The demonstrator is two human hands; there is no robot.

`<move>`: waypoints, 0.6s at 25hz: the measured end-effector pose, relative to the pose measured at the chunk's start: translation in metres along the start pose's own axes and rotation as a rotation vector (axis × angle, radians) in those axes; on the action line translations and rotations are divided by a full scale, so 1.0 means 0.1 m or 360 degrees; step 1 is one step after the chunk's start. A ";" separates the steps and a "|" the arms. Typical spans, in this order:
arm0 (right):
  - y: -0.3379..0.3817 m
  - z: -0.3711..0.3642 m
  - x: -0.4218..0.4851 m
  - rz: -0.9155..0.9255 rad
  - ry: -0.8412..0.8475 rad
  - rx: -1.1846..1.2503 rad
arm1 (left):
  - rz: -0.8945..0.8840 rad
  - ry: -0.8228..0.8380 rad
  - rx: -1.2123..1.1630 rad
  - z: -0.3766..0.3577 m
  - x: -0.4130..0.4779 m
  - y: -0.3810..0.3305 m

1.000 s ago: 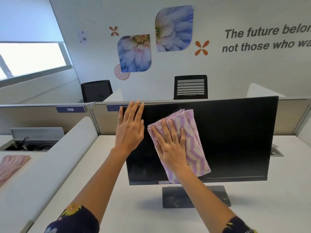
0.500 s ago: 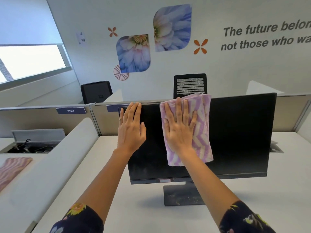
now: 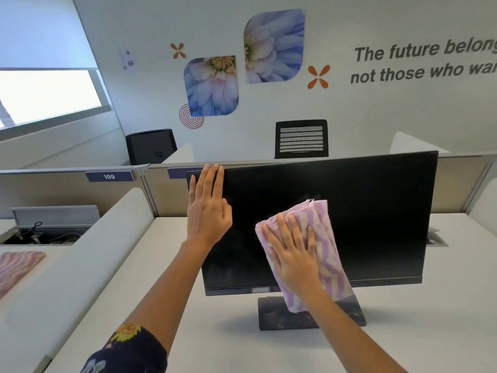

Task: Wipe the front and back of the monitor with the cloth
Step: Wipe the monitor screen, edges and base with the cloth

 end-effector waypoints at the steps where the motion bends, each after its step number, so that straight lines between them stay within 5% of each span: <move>1: -0.13 0.08 0.12 -0.0097 -0.0003 0.0023 | 0.0006 -0.0003 -0.0002 -0.01 0.00 -0.01; 7: -0.28 0.59 1.01 -0.0511 -0.0202 0.0251 | 0.0071 -0.0004 0.0003 -0.04 -0.02 -0.04; 15: 0.26 0.10 0.39 0.0033 -0.0164 0.0091 | 0.0053 -0.0018 0.0013 -0.05 -0.02 -0.03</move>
Point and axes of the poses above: each hand's wrist, its own x-axis towards the middle knuckle, its own z-axis out of the back of the hand, y = z × x, the point moved 6 cm from there along x, towards the middle knuckle, and after that the axes turned 8 degrees about -z, right-handed, at the moved point
